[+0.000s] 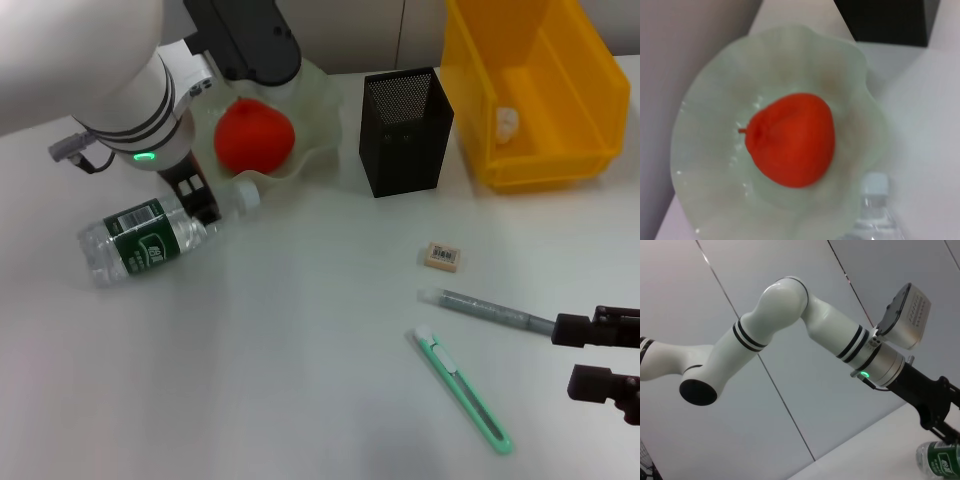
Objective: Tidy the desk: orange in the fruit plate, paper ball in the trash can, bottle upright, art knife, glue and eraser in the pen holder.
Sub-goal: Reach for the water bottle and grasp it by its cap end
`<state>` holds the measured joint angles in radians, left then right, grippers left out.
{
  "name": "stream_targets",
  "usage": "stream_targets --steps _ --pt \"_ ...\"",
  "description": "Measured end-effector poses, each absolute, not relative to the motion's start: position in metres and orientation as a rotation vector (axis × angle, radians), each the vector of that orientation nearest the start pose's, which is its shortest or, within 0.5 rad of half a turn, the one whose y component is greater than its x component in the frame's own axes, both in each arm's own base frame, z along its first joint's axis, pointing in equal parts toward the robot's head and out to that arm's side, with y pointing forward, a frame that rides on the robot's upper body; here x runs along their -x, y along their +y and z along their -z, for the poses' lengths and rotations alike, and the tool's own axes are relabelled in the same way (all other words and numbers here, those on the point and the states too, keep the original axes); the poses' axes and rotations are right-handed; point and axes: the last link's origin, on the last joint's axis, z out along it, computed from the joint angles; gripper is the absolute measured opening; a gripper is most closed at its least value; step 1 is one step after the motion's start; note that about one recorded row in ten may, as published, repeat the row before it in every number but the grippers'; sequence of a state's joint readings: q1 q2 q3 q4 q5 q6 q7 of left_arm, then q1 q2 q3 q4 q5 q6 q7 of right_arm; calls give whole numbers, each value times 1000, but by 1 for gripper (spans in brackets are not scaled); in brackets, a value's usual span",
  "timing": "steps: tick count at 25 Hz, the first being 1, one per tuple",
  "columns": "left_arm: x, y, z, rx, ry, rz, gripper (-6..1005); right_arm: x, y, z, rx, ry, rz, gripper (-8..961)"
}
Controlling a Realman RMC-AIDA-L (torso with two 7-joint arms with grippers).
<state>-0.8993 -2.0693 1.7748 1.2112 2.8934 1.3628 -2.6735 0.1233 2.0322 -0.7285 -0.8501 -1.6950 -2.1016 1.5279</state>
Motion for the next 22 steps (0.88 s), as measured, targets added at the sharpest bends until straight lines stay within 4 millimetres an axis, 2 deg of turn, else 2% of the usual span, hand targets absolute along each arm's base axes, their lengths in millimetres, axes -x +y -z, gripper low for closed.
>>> stream_targets --steps 4,10,18,22 --pt "104 395 43 2415 -216 -898 629 -292 193 -70 2727 781 -1190 488" --pt "101 389 42 2421 -195 -961 792 -292 195 -70 2725 767 -1193 484" --pt "101 394 45 2424 -170 -937 784 -290 194 -69 2734 741 -1201 478" --pt "109 399 49 2422 -171 -958 784 -291 195 -71 2725 744 -1197 466"
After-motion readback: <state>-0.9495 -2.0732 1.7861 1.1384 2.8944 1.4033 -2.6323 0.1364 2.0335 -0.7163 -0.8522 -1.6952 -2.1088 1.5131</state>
